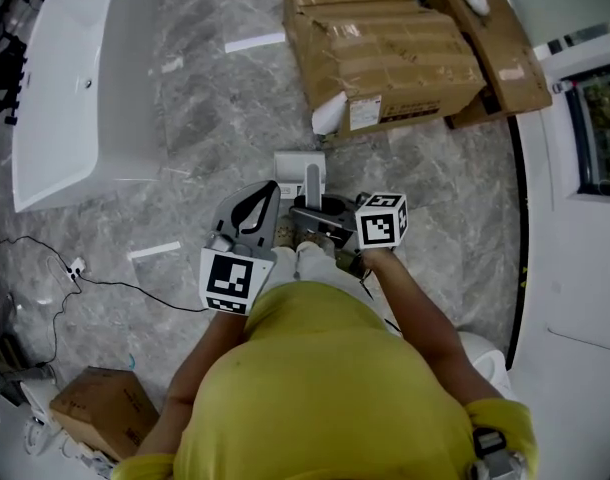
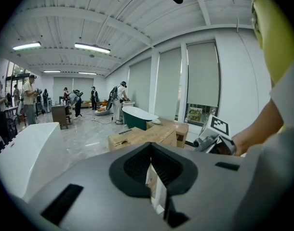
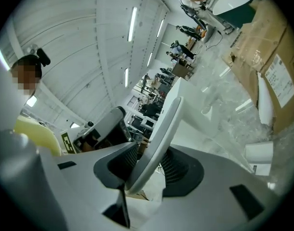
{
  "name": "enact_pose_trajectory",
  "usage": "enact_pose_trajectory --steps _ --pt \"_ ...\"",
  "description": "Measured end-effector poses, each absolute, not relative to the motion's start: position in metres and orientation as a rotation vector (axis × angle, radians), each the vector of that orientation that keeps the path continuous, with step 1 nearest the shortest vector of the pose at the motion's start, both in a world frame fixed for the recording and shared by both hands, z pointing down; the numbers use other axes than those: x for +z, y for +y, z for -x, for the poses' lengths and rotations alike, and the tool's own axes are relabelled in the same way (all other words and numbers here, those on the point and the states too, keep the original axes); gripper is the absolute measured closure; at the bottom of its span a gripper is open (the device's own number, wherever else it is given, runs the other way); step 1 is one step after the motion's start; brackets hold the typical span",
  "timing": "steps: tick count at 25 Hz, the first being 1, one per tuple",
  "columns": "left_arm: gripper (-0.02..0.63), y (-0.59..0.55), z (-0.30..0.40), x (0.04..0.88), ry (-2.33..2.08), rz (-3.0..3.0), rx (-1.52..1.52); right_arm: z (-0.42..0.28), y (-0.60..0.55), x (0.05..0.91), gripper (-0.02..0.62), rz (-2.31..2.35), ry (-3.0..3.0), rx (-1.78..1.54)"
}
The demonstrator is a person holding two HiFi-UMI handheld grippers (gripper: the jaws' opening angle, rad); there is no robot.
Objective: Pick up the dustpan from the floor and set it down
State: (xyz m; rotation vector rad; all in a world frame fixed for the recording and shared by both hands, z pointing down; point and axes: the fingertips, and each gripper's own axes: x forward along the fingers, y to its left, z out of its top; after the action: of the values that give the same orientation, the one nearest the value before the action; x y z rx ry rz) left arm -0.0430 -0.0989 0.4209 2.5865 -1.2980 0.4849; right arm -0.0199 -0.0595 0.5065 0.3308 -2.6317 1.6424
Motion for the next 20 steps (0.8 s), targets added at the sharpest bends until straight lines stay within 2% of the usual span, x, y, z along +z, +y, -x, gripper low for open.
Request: enact_pose_trajectory --steps 11,20 --pt "0.606 -0.096 0.033 0.420 -1.269 -2.615 0.478 0.008 -0.045 0.417 0.439 -0.307 -2.732 1.578" --pt "0.606 -0.098 0.033 0.415 -1.277 -2.624 0.466 0.008 -0.043 0.393 0.434 -0.297 -2.746 1.519"
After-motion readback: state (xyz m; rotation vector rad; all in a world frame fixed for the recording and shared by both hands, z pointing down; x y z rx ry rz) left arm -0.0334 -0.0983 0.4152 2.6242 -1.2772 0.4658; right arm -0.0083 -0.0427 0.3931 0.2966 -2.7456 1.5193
